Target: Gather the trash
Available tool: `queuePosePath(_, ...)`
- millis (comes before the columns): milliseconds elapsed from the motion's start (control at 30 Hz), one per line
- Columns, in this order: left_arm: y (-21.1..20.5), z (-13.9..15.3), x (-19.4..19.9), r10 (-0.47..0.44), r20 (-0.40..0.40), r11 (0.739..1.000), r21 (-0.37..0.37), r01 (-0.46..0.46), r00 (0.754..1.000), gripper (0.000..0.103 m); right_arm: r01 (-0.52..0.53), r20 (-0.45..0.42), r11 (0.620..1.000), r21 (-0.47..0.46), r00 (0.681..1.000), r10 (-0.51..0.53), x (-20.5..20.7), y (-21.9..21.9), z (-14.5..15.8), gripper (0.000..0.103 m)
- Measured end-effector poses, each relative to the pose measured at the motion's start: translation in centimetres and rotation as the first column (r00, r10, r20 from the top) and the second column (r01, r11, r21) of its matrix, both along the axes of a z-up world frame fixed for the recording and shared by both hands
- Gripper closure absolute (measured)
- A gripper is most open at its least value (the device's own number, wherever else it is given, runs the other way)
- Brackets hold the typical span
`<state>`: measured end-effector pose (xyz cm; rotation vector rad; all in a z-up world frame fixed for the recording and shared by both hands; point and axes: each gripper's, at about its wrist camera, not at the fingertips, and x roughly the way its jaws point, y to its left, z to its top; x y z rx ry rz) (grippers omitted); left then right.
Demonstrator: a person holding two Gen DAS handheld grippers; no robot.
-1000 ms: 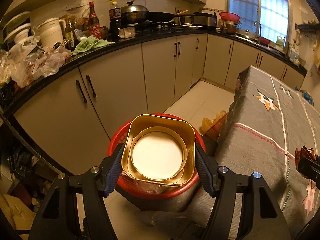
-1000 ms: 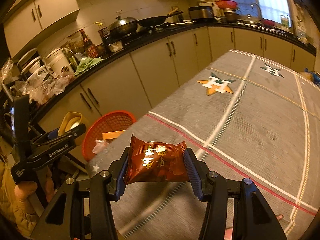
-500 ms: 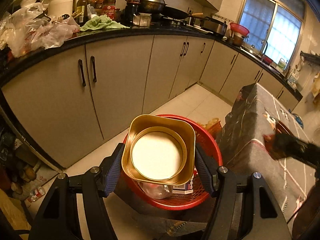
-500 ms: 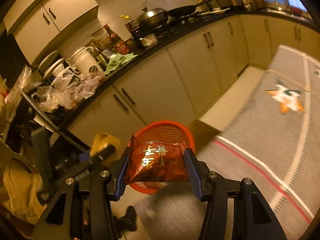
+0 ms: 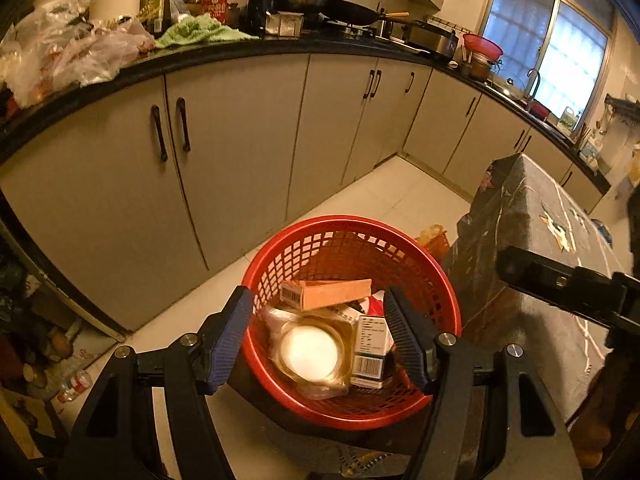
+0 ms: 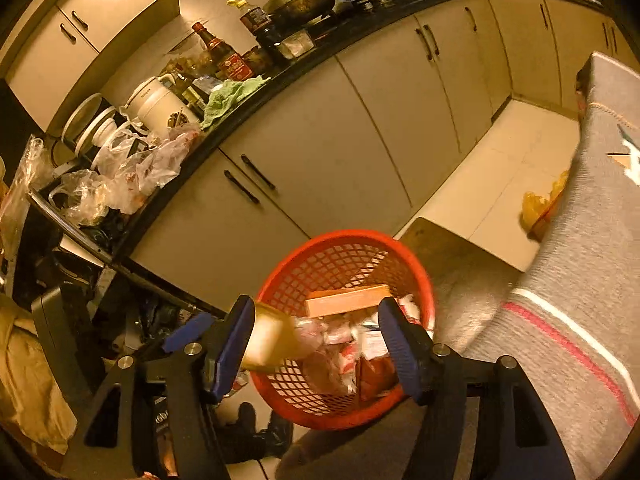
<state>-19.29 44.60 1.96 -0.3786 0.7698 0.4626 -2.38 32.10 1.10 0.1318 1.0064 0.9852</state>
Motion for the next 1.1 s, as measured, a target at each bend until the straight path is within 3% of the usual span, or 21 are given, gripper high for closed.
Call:
queuePosePath(367,-4.1,3.2,-1.0,0.043,-0.016,0.974,0.223,-0.038,0.999,0.028,0.096,0.098,0.995,-0.015,0.991,-0.094,-3.2,-6.3,1.8,0.034)
queuePosePath(700,-7.4,5.4,-1.9,0.024,0.005,0.963,0.267,-0.025,1.000,0.027,0.137,0.172,0.990,-0.015,0.976,-0.132,-6.1,-10.6,3.1,0.033)
queuePosePath(1100,-11.6,7.1,-2.4,-0.005,0.017,0.946,0.323,0.000,1.000,0.024,0.223,0.181,0.975,0.020,0.958,-0.223,-7.7,-16.2,3.9,0.032)
